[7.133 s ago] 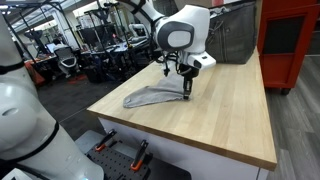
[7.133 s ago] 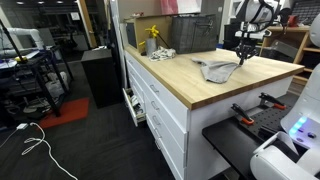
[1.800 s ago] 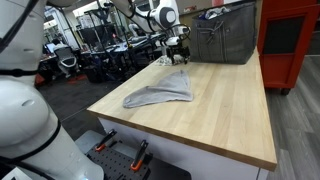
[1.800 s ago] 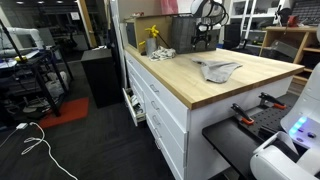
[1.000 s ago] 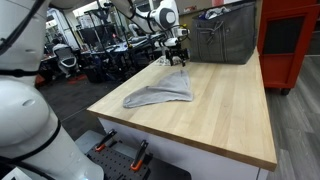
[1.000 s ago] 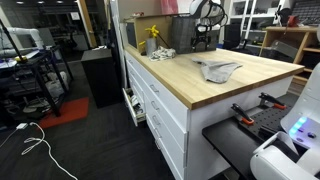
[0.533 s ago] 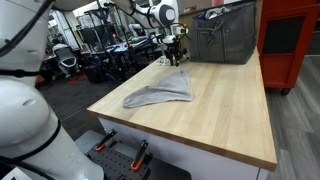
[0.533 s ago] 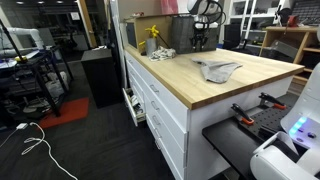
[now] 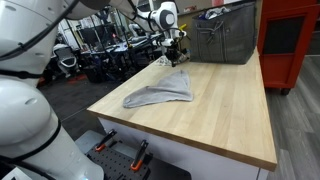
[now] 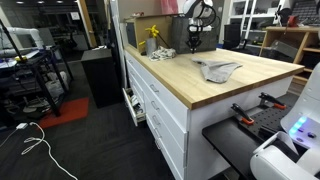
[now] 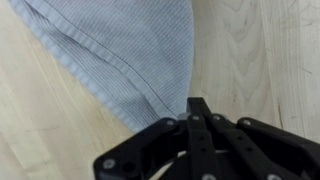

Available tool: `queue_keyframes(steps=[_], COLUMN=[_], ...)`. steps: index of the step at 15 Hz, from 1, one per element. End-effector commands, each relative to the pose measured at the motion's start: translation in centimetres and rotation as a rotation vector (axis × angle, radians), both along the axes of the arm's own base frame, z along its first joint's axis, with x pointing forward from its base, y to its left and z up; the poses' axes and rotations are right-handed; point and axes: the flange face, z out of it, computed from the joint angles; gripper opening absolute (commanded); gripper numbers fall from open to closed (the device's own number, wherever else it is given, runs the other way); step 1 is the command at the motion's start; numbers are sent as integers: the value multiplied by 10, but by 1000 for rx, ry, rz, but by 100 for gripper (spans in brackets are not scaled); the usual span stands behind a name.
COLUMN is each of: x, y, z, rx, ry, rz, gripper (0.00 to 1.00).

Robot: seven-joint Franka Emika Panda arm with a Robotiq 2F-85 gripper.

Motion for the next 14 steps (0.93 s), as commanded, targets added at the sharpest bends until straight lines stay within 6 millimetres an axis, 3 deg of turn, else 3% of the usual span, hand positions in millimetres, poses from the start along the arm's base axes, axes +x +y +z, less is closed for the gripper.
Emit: queue_keyframes(steps=[1,6,10,14], x=[13,11,21,36], y=[-6,-29,-12,7], z=[-9,-29,-40,-35], rx=[-16,-44,-36,-41], ry=[20,52,44,3], rz=[-45,-99,-72,-49], gripper=[0,0,0,0])
